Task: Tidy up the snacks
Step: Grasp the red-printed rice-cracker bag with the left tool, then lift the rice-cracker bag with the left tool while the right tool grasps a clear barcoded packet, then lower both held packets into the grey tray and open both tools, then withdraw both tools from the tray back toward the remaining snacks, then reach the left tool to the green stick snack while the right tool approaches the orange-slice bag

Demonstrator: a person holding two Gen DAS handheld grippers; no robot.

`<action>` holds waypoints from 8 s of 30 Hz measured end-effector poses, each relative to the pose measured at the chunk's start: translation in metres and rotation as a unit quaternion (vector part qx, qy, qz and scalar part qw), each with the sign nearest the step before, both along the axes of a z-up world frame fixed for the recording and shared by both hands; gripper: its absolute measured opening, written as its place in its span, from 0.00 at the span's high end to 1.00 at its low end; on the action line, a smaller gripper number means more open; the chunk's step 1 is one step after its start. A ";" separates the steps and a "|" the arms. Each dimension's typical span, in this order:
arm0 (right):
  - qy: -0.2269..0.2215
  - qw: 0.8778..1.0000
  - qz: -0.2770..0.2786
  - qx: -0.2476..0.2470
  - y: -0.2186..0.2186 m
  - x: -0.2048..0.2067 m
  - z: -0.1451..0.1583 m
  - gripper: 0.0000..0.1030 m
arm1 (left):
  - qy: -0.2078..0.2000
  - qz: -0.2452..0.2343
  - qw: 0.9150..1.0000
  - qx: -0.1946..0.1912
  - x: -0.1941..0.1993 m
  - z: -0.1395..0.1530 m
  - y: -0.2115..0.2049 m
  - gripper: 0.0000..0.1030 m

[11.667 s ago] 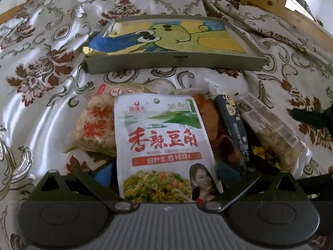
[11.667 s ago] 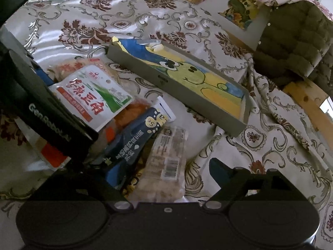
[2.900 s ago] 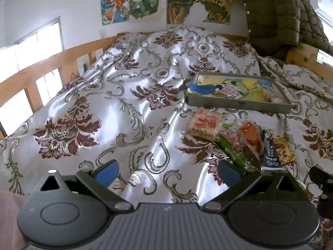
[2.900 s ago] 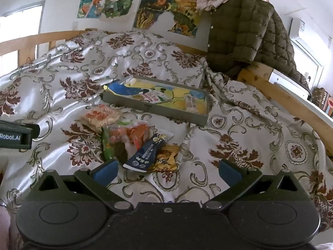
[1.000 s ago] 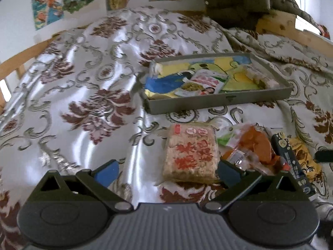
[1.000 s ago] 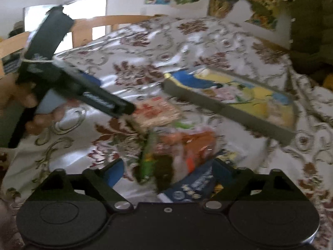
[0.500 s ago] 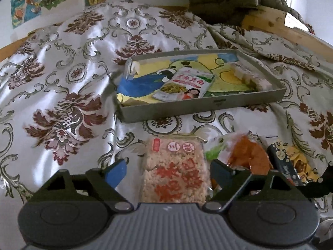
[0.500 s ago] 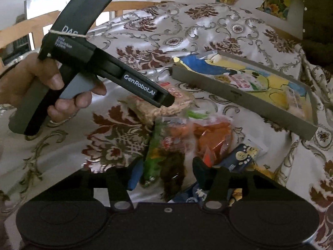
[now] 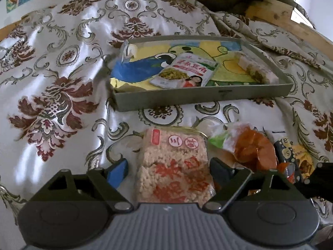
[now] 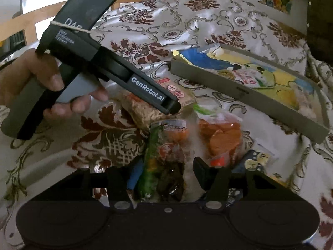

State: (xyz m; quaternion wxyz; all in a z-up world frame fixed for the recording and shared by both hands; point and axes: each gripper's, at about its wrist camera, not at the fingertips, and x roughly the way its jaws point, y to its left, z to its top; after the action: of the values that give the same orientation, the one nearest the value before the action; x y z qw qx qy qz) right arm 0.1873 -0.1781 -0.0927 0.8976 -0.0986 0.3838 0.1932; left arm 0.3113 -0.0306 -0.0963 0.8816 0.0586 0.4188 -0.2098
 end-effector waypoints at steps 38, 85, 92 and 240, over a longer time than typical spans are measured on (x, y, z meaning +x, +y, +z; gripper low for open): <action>-0.023 0.997 -0.072 0.011 -0.014 0.006 0.014 0.89 | 0.014 0.066 0.998 -0.012 -0.012 0.011 0.016 0.29; -0.163 0.967 -0.167 0.103 -0.086 0.108 0.096 0.90 | -0.080 0.102 0.981 -0.147 0.071 0.076 -0.027 0.29; -0.142 0.953 -0.233 0.130 -0.132 0.167 0.076 0.90 | -0.067 0.096 0.984 -0.134 0.128 0.050 -0.062 0.29; -0.045 0.975 -0.216 0.010 -0.016 -0.158 0.084 0.01 | -0.075 0.223 0.972 0.013 -0.244 0.089 0.051 0.00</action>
State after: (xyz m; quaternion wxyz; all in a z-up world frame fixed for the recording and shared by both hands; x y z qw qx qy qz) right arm 0.0295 -0.1944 -0.0090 0.9355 -0.0132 0.3530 -0.0067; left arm 0.0674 0.0204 -0.0074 0.9342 -0.0092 0.3567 0.0026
